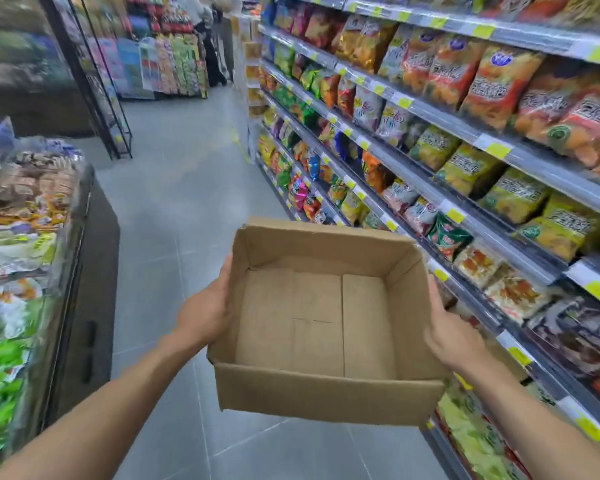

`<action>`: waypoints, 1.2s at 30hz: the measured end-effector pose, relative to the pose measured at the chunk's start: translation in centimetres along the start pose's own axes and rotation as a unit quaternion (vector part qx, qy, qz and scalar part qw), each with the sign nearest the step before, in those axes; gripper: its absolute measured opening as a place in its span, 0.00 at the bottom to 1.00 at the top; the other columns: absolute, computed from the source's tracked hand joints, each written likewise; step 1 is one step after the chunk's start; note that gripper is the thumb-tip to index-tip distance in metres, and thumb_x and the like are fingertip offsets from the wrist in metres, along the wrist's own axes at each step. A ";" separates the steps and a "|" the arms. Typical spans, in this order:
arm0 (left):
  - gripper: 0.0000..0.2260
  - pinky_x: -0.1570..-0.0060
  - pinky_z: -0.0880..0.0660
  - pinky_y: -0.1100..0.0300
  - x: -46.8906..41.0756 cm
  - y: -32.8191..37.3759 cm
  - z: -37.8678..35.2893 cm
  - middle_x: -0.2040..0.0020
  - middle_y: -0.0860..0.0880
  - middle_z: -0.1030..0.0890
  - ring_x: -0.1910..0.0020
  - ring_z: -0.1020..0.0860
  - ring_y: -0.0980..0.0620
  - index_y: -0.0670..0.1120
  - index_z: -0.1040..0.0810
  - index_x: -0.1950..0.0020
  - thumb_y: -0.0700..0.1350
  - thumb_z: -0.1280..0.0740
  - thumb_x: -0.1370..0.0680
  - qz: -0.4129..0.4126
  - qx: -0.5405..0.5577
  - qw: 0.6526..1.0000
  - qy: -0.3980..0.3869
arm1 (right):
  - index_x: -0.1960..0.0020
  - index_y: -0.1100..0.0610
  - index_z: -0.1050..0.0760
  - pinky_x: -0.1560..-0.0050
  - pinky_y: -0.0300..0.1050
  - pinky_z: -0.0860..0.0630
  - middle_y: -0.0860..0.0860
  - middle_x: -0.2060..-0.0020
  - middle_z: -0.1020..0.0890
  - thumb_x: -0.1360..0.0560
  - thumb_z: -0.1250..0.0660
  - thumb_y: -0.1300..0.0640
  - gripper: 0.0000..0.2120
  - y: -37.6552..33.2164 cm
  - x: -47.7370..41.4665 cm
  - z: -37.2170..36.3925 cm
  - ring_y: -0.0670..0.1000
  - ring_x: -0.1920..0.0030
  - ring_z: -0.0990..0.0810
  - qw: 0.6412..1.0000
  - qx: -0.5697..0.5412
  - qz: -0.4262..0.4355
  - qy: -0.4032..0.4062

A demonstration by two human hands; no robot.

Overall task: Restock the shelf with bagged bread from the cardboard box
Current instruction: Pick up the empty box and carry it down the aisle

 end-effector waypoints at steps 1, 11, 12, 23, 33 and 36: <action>0.42 0.59 0.24 0.50 -0.9 -0.6 0.8 0.58 0.46 0.23 0.60 0.21 0.39 0.65 0.70 0.23 0.41 0.43 0.23 0.011 -0.002 1.000 0.000 | 0.25 0.45 0.80 0.76 0.48 0.32 0.52 0.76 0.25 0.23 0.38 0.60 0.51 -1.2 -1.3 0.5 0.56 0.76 0.24 1.000 -0.002 0.004 0.010; 0.41 0.65 0.27 0.52 -10.2 -6.5 3.9 0.65 0.49 0.25 0.67 0.24 0.45 0.59 0.68 0.20 0.40 0.43 0.22 0.092 -0.050 0.994 0.020 | 0.26 0.39 0.78 0.72 0.45 0.30 0.49 0.72 0.23 0.20 0.40 0.59 0.48 -9.9 -15.2 1.3 0.52 0.73 0.25 0.998 0.030 -0.005 0.050; 0.41 0.66 0.28 0.53 -11.3 -7.3 4.1 0.66 0.49 0.25 0.68 0.24 0.46 0.59 0.68 0.21 0.41 0.43 0.22 0.103 -0.054 0.993 0.024 | 0.25 0.40 0.78 0.73 0.45 0.32 0.49 0.72 0.23 0.20 0.40 0.59 0.48 -10.6 -17.0 1.0 0.52 0.74 0.25 0.998 0.038 0.003 0.047; 0.38 0.72 0.32 0.56 -23.1 -14.5 6.9 0.57 0.49 0.21 0.71 0.26 0.49 0.58 0.65 0.19 0.43 0.44 0.21 0.234 -0.096 0.963 0.088 | 0.23 0.39 0.73 0.79 0.42 0.40 0.51 0.76 0.25 0.21 0.40 0.62 0.47 -22.1 -38.0 -0.6 0.51 0.79 0.29 0.993 0.010 0.114 -0.002; 0.40 0.57 0.25 0.51 -34.2 -28.1 9.8 0.38 0.48 0.19 0.54 0.18 0.40 0.64 0.64 0.21 0.43 0.43 0.23 0.335 -0.071 0.935 0.097 | 0.23 0.37 0.71 0.75 0.44 0.33 0.51 0.74 0.23 0.22 0.38 0.61 0.48 -38.7 -55.3 -3.9 0.51 0.74 0.24 0.981 0.020 0.187 -0.038; 0.39 0.60 0.27 0.52 -39.7 -32.3 12.0 0.34 0.50 0.21 0.54 0.18 0.40 0.64 0.65 0.21 0.43 0.44 0.22 0.328 -0.070 0.937 0.102 | 0.22 0.39 0.71 0.76 0.43 0.34 0.51 0.73 0.23 0.22 0.39 0.61 0.47 -43.9 -60.6 -4.5 0.51 0.73 0.23 0.982 0.023 0.181 -0.045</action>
Point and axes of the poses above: each hand's wrist, its own x-axis away from the middle knuckle, its own z-axis out of the back of the hand, y = z × x, the point moved 8 cm from there along -x, towards the middle knuckle
